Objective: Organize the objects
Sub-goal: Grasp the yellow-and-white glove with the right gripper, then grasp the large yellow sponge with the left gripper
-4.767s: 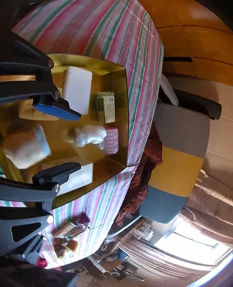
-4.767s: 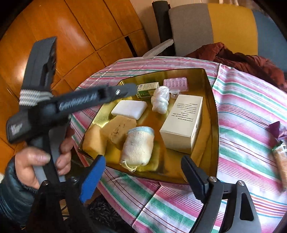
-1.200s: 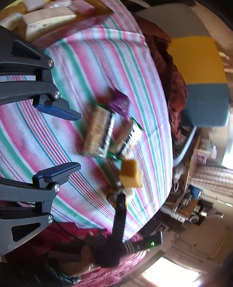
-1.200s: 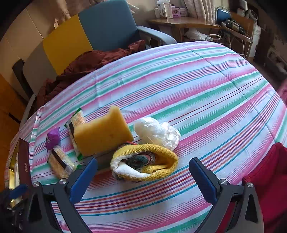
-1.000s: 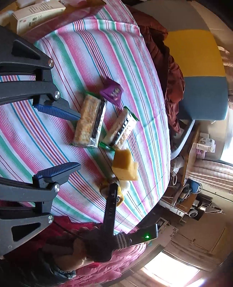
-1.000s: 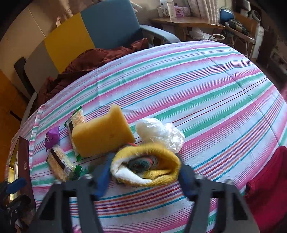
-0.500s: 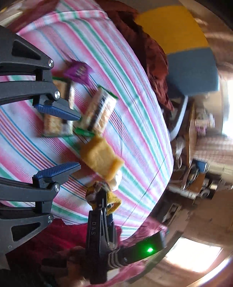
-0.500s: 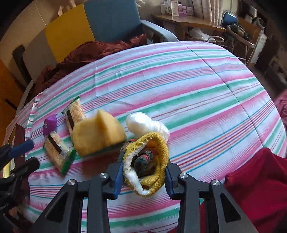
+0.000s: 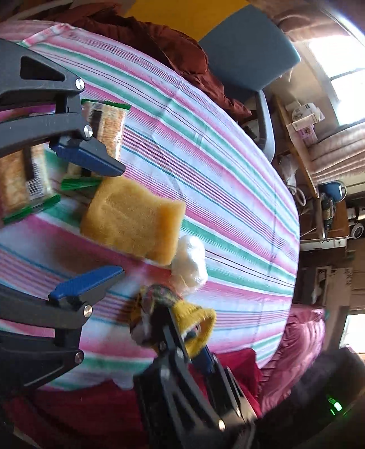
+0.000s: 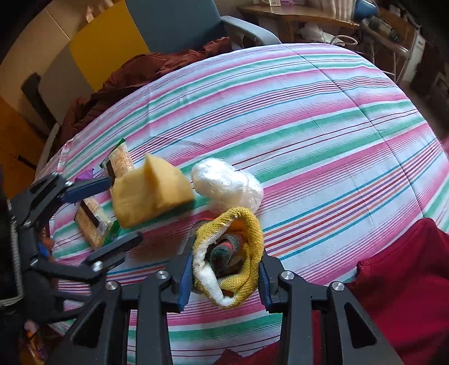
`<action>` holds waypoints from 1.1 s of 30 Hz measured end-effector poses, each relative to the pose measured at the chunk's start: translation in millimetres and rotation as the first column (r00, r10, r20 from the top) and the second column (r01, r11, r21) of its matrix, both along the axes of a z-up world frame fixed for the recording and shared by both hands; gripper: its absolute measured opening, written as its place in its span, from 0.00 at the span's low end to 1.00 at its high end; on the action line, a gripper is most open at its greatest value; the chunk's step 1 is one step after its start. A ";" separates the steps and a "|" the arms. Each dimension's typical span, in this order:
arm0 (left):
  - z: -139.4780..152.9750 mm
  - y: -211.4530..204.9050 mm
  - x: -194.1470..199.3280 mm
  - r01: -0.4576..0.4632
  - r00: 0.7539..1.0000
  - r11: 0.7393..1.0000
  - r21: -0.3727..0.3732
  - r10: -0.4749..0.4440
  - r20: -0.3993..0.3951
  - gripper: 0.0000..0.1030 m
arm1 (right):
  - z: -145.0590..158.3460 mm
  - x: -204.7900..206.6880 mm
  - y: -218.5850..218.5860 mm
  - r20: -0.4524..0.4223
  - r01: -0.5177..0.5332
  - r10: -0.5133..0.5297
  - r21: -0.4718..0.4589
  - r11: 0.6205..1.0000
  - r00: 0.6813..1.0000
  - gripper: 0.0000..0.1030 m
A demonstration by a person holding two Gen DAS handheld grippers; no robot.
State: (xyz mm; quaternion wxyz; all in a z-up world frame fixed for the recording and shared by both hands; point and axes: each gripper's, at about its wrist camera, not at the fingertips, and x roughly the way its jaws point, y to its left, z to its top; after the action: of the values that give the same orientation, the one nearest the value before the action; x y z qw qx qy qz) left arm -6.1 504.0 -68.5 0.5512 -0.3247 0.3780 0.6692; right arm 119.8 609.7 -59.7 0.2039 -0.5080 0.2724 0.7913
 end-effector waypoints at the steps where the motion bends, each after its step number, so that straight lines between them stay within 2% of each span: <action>1: -2.4 2.7 -2.8 -0.002 1.000 1.000 -0.002 0.002 -0.003 0.65 | -0.5 -0.4 -0.4 0.001 -0.001 0.001 0.000 1.000 1.000 0.38; 6: -6.0 10.5 -11.5 -0.042 0.999 0.999 0.019 0.042 -0.007 0.65 | -2.5 -1.9 -0.5 -0.002 -0.001 0.001 -0.005 1.000 1.000 0.42; 9: -11.8 15.3 -16.3 -0.072 0.997 0.997 0.004 0.072 -0.003 0.65 | -5.0 -3.3 -0.5 0.002 -0.004 0.004 -0.009 1.000 1.000 0.45; 10: -13.5 15.3 -18.5 -0.081 0.997 0.997 0.005 0.081 0.010 0.64 | -6.0 -3.9 -0.5 0.004 -0.005 0.005 -0.009 1.000 1.000 0.46; 12: -15.6 13.5 -22.8 -0.106 0.993 0.994 0.009 0.106 0.044 0.48 | -6.2 -4.3 -0.7 0.004 -0.005 0.005 -0.006 1.000 1.000 0.46; 15: -15.4 6.2 -25.6 -0.133 0.986 0.990 0.037 0.128 0.110 0.46 | -6.3 -4.6 -1.1 0.003 -0.006 0.006 -0.002 1.000 1.000 0.46; 21: -4.4 -17.3 -18.4 -0.192 0.968 0.976 0.100 0.172 0.183 0.43 | -6.2 -6.8 -3.8 0.001 -0.015 0.015 0.008 1.000 1.000 0.46; 24: 3.4 -38.6 -11.4 -0.253 0.949 0.959 0.128 0.221 0.223 0.43 | -3.0 -9.0 -7.7 -0.020 -0.033 0.033 0.013 0.999 0.999 0.46; 28: 7.9 -67.9 -5.1 -0.326 0.933 0.934 0.143 0.294 0.209 0.44 | -0.5 -15.2 -18.7 -0.040 -0.091 0.091 0.015 0.996 0.995 0.46; 33: 10.7 -122.3 -0.8 -0.450 0.885 0.876 0.172 0.411 0.219 0.44 | 4.1 -23.5 -33.6 -0.076 -0.164 0.166 0.030 0.986 0.983 0.46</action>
State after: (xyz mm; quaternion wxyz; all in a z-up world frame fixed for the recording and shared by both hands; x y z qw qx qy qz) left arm -6.9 381.8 -57.8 0.4514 -0.3959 0.1703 0.7813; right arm 96.3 576.1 -55.6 0.1328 -0.4949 0.2279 0.8279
